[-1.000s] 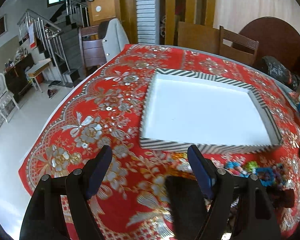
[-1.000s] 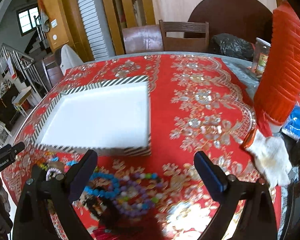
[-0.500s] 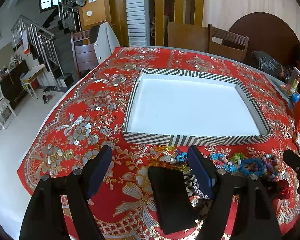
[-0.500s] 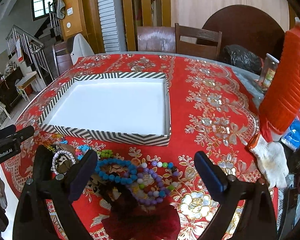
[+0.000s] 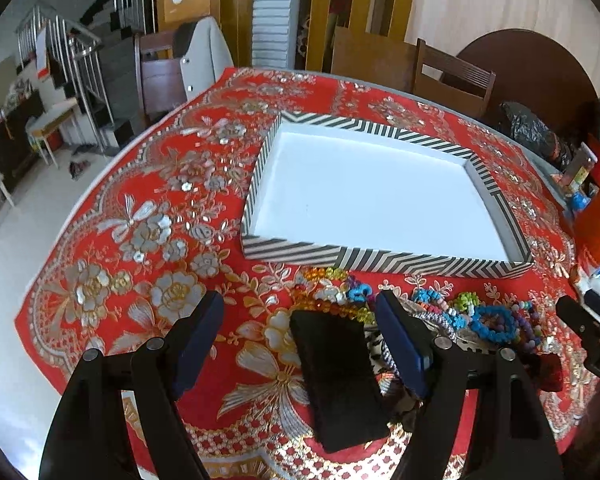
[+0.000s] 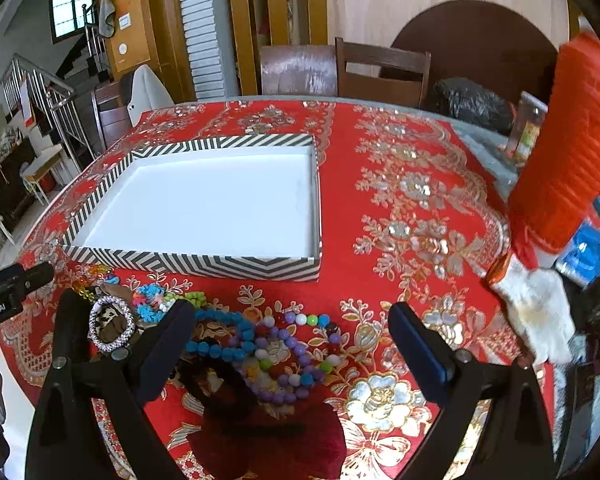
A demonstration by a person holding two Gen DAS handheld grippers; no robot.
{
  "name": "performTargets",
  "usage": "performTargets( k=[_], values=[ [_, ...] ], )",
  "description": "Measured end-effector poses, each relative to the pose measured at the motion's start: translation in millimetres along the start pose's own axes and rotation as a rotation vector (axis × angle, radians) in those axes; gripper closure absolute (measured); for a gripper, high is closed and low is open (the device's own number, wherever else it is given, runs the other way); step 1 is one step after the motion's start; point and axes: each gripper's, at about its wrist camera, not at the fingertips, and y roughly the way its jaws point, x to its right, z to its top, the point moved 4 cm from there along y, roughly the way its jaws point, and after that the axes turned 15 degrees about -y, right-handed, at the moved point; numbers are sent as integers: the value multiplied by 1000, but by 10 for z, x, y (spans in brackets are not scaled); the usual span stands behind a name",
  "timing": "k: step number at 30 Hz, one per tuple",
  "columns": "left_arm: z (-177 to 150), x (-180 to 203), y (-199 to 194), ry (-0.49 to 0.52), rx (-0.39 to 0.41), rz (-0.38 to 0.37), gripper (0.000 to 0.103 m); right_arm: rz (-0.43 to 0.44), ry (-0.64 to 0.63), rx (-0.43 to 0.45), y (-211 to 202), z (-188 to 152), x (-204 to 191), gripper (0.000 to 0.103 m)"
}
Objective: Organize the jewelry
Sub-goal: 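Grasp the black velvet pouch with the left gripper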
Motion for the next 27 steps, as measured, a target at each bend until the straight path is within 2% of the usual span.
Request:
performTargets(
  k=[5,11,17,27],
  values=[
    [-36,-108,37,-51,-57,-34,26,28,-19,14,-14,11,-33,4],
    [-177,-50,55,5,-74,-23,26,64,-61,12,11,22,-164,8],
    [-254,-16,104,6,-108,-41,26,78,-97,14,1,39,-273,8],
    [-305,22,154,13,-121,-40,26,95,-101,15,-7,32,-317,9]
  ],
)
